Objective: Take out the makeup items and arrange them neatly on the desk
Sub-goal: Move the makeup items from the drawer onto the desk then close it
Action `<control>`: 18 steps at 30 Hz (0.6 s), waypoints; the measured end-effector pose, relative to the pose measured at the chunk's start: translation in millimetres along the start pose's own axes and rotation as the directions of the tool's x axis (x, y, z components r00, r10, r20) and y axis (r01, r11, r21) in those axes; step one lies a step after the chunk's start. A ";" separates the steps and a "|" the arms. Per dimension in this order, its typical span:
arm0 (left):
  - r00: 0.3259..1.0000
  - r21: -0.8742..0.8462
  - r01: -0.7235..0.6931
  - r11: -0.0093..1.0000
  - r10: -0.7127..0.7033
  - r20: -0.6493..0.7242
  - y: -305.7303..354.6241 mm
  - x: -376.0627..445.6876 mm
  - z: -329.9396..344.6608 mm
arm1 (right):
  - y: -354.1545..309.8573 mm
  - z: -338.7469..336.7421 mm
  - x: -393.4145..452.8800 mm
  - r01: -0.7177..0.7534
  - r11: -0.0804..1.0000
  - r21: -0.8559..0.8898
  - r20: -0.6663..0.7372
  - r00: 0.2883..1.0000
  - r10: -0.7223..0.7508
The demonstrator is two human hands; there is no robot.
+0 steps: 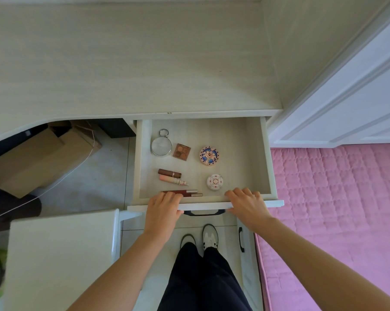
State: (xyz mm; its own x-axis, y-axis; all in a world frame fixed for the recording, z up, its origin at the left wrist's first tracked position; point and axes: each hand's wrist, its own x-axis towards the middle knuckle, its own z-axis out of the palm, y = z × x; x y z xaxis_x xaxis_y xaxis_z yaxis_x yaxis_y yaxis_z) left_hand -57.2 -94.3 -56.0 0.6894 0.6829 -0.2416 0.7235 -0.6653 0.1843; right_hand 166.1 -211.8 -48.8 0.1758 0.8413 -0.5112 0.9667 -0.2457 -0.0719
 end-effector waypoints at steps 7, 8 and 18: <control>0.994 -0.167 0.073 0.983 -0.059 0.090 -6.9 15.6 -7.2 | 18.0 -23.3 12.5 0.004 0.950 0.312 0.178 0.982 -0.063; 0.989 -0.205 0.107 0.973 -0.084 0.120 -7.1 22.2 -11.0 | 21.1 -27.3 17.7 -0.013 0.932 0.362 0.191 0.980 -0.061; 0.966 -0.194 0.257 0.947 -0.249 0.065 -37.2 131.5 0.5 | 34.6 -34.1 120.8 -0.152 0.867 0.474 0.138 0.986 0.097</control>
State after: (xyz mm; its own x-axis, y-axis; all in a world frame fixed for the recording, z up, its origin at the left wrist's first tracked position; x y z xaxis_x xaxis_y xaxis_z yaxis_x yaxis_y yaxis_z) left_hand 6.5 20.0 -95.0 0.4835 0.8059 -0.3416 0.8692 -0.3955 0.2969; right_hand 227.2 -102.3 -83.8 0.2419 0.7387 -0.6291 0.7233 -0.5694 -0.3906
